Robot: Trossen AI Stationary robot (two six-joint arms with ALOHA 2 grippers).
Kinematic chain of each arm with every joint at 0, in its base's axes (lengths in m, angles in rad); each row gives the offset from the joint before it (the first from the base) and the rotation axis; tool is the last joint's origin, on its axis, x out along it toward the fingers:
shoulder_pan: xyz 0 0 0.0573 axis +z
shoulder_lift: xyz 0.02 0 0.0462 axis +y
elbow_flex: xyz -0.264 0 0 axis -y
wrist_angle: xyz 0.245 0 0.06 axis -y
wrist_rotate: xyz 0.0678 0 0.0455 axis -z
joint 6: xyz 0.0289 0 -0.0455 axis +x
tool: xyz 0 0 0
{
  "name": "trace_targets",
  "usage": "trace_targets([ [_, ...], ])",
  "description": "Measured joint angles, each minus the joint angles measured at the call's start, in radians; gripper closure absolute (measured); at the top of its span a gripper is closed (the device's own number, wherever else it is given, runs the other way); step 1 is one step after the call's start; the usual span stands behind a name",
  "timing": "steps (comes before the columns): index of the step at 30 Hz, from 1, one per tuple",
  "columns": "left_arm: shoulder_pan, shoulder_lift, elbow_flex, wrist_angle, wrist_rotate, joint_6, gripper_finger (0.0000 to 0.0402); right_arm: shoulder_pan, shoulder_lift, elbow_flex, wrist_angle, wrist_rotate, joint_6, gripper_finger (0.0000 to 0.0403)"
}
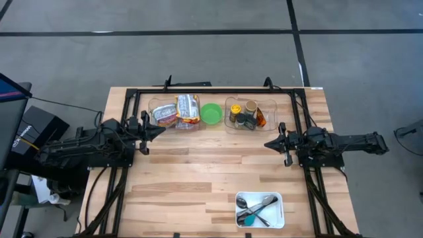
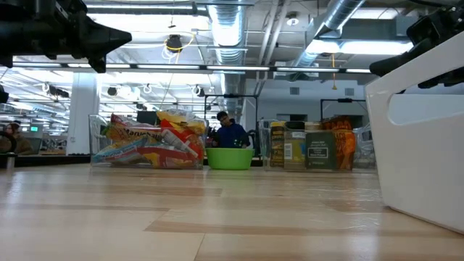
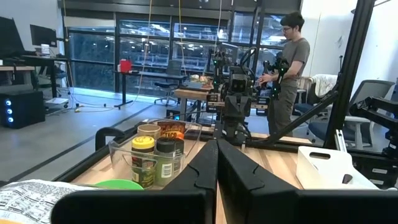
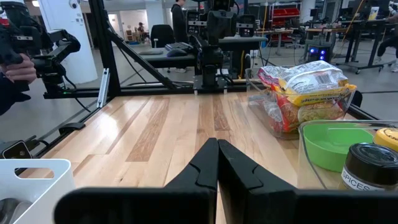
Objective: Pick & Place Food Item
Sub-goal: Return to Home Position
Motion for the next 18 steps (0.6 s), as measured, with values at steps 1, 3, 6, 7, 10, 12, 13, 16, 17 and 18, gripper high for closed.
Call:
trace_targets([
  [1, 0.0, 0.0, 0.0, 0.0, 0.0, 0.0, 0.0401, 0.0, 0.0, 0.0, 0.0, 0.0, 0.0, 0.0403],
  [3, 0.0, 0.0, 0.0, -0.001, 0.0, 0.0, 0.0401, 0.0, 0.0, 0.0, 0.0, 0.0, 0.0, 0.0403],
  [6, 0.0, 0.0, 0.0, 0.003, 0.0, 0.0, 0.0401, 0.0, 0.0, 0.0, 0.0, 0.0, 0.0, 0.0403],
  [7, 0.0, 0.0, 0.0, 0.003, 0.0, 0.0, 0.0401, 0.0, 0.0, 0.0, 0.0, 0.0, 0.0, 0.0403],
  [10, 0.0, 0.0, 0.0, 0.0, 0.0, 0.0, 0.0401, 0.0, 0.0, 0.0, 0.0, 0.0, 0.0, 0.0403],
  [12, 0.0, 0.0, 0.0, 0.0, 0.0, 0.0, 0.0401, 0.0, 0.0, 0.0, 0.0, 0.0, 0.0, 0.0403],
  [13, 0.0, 0.0, 0.0, 0.0, 0.0, 0.0, 0.0401, 0.0, 0.0, 0.0, 0.0, 0.0, 0.0, 0.0403],
  [16, 0.0, -0.002, 0.006, -0.005, 0.0, 0.0, 0.0401, 0.0, 0.0, 0.0, 0.0, 0.0, 0.0, 0.0403],
  [17, 0.0, -0.002, 0.01, -0.006, 0.0, 0.0, 0.0401, 0.0, 0.0, 0.0, 0.0, 0.0, 0.0, 0.0403],
  [18, 0.0, -0.002, 0.016, -0.011, 0.0, 0.0, 0.0401, 0.0, 0.0, 0.0, 0.0, 0.0, 0.0, 0.0403],
])
